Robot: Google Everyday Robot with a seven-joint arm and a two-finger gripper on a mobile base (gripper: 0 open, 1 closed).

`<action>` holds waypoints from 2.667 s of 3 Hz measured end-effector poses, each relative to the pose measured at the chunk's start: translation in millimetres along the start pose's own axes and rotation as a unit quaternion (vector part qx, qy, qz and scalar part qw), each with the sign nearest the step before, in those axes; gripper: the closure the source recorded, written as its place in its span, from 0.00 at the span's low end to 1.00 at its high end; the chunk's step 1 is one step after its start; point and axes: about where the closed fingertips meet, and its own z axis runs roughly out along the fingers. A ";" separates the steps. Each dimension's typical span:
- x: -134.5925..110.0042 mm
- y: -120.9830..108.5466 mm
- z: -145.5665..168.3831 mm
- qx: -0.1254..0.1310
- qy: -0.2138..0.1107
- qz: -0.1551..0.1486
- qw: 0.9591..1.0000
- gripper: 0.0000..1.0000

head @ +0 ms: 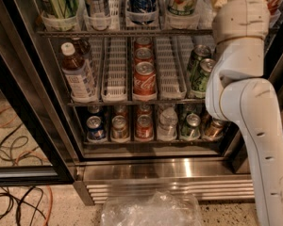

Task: Pick water bottle from top shelf of fridge

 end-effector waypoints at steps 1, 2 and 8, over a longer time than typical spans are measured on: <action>-6.4 -7.9 -22.8 -0.017 0.036 -0.022 0.999 1.00; -0.3 -9.5 -25.0 -0.024 0.053 0.005 0.998 1.00; -21.4 -17.5 -146.8 -0.149 0.175 0.019 0.973 1.00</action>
Offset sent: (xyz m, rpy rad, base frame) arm -0.0198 -0.0047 -0.0098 -0.0386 0.0683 -0.0212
